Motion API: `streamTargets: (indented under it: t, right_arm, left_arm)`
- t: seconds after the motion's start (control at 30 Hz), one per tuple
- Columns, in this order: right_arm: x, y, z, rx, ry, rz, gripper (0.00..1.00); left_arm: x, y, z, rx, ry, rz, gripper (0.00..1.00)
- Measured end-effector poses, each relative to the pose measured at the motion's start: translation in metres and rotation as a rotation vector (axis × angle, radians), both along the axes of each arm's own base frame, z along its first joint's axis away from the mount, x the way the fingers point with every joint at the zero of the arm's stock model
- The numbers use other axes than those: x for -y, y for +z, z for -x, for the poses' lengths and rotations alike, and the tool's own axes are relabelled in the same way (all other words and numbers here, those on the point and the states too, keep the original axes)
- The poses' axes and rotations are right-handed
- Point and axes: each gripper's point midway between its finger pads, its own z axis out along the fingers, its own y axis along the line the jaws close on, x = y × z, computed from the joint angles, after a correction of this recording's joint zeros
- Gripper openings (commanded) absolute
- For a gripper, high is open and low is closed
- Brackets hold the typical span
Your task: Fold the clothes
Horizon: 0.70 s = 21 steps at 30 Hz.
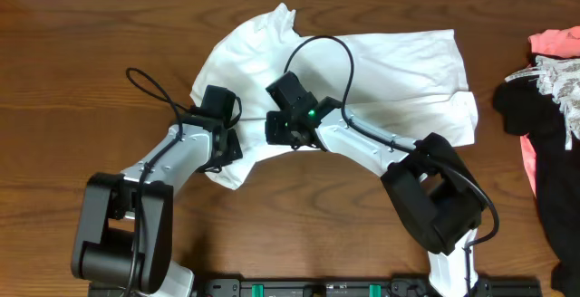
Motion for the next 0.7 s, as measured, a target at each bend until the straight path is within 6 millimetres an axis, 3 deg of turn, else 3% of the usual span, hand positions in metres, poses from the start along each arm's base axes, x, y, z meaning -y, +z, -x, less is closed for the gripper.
streamTargets:
  t: [0.13, 0.4, 0.53, 0.7]
  right_arm:
    - [-0.003, 0.002, -0.003, 0.004, -0.021, -0.018, 0.01]
    - [-0.018, 0.016, -0.02, 0.078, -0.027, -0.097, 0.02]
    - [-0.024, 0.024, -0.028, 0.11, -0.04, -0.135, 0.1]
    - [-0.019, 0.026, -0.038, 0.133, -0.075, -0.135, 0.33]
  left_arm:
    - [0.0, 0.0, 0.0, 0.0, 0.0, 0.0, 0.07]
    - [0.0, 0.0, 0.0, -0.002, 0.0, -0.001, 0.07]
    - [0.0, 0.0, 0.0, -0.003, 0.0, -0.001, 0.07]
    - [0.0, 0.0, 0.0, -0.003, 0.0, -0.001, 0.08]
